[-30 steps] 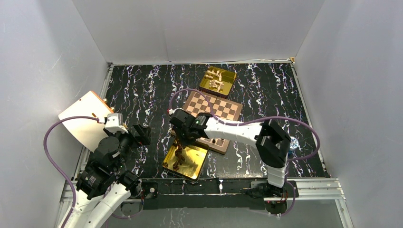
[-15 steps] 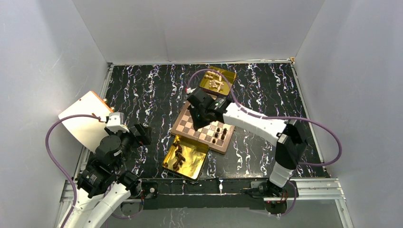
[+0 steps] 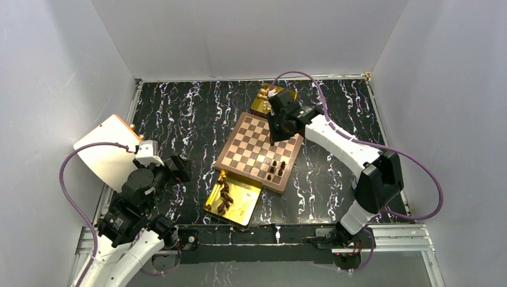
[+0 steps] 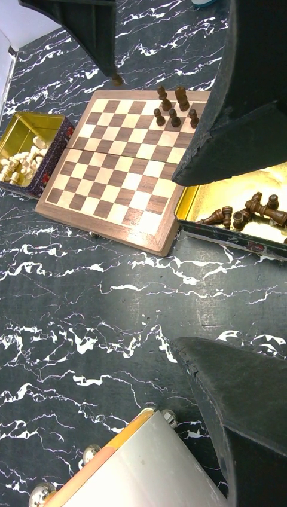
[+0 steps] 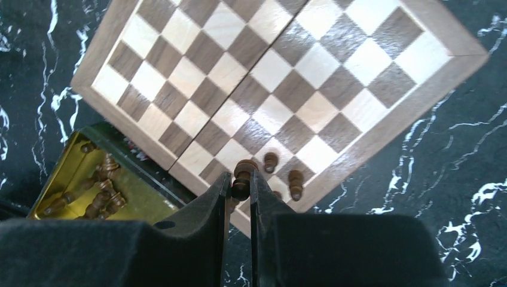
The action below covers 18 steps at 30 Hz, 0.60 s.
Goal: Set up the chess pieces on the board
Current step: Place the chess piece on the chessboard.
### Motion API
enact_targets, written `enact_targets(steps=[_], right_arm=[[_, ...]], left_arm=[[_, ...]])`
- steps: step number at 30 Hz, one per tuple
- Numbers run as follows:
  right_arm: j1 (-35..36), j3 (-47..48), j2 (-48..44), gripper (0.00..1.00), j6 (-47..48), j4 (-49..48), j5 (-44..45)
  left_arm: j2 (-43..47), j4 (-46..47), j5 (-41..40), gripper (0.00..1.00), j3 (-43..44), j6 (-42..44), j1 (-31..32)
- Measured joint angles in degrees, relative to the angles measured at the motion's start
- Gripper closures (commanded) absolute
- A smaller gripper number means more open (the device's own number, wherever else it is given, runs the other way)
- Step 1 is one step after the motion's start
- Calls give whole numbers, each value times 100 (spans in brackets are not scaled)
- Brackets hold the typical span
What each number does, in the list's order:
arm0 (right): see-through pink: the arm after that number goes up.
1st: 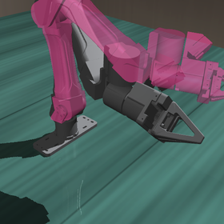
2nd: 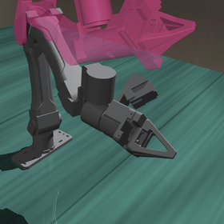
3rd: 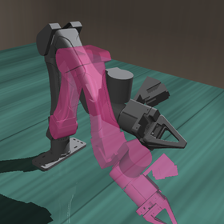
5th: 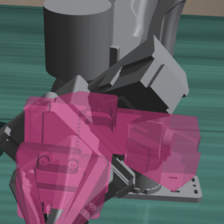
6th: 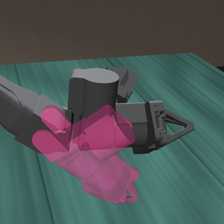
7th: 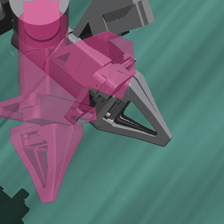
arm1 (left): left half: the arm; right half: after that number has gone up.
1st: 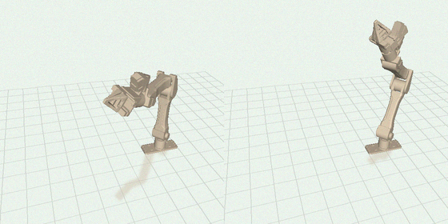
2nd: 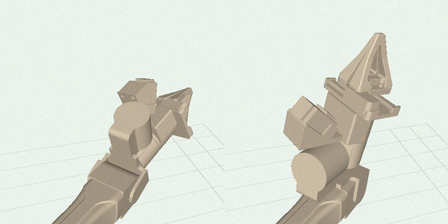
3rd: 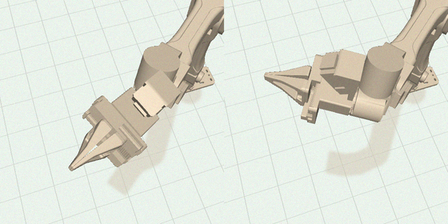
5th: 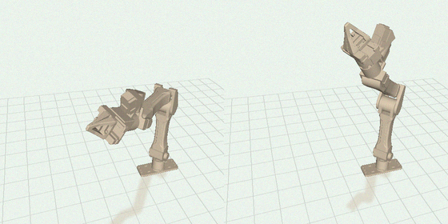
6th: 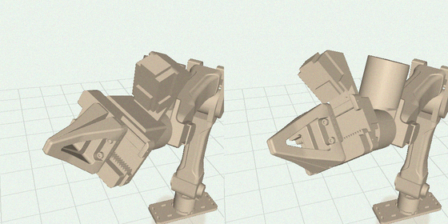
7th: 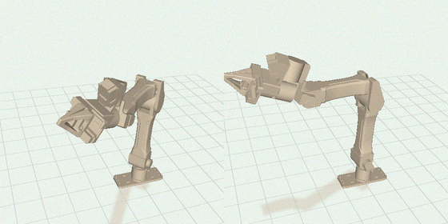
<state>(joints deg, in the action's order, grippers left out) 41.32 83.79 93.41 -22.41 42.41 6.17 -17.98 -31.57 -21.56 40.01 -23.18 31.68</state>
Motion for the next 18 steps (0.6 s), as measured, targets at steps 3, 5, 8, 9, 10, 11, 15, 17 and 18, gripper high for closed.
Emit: enact_targets(steps=[3, 5, 8, 9, 10, 11, 15, 17, 18], right_arm=[[-293, -11, 9, 82, 92, 13, -57], [-470, -9, 44, 82, 160, 7, -90], [-614, 0, 223, 82, 203, 4, -140], [-647, 0, 302, 82, 212, -4, -157], [-678, 0, 393, 82, 227, -13, -181], [-699, -2, 470, 82, 232, -15, -197], [-758, -11, 756, 82, 247, -57, -315], [-772, -35, 837, 82, 243, -70, -376], [-772, -57, 863, 82, 243, -81, -396]], left_arm=[[-44, 0, 20, 6, 0, 0, 0], [-59, 0, 28, 6, 0, 0, 0], [-63, 0, 42, 6, 0, 0, 0], [-63, 2, 44, 6, 0, 0, 0], [-63, 0, 46, 6, 0, 2, 0], [-63, 0, 57, 6, 0, 0, 0], [-63, 2, 68, 6, 0, 2, 0], [-63, 0, 81, 6, 0, 2, 0], [-63, 0, 83, 6, 0, 2, 0]])
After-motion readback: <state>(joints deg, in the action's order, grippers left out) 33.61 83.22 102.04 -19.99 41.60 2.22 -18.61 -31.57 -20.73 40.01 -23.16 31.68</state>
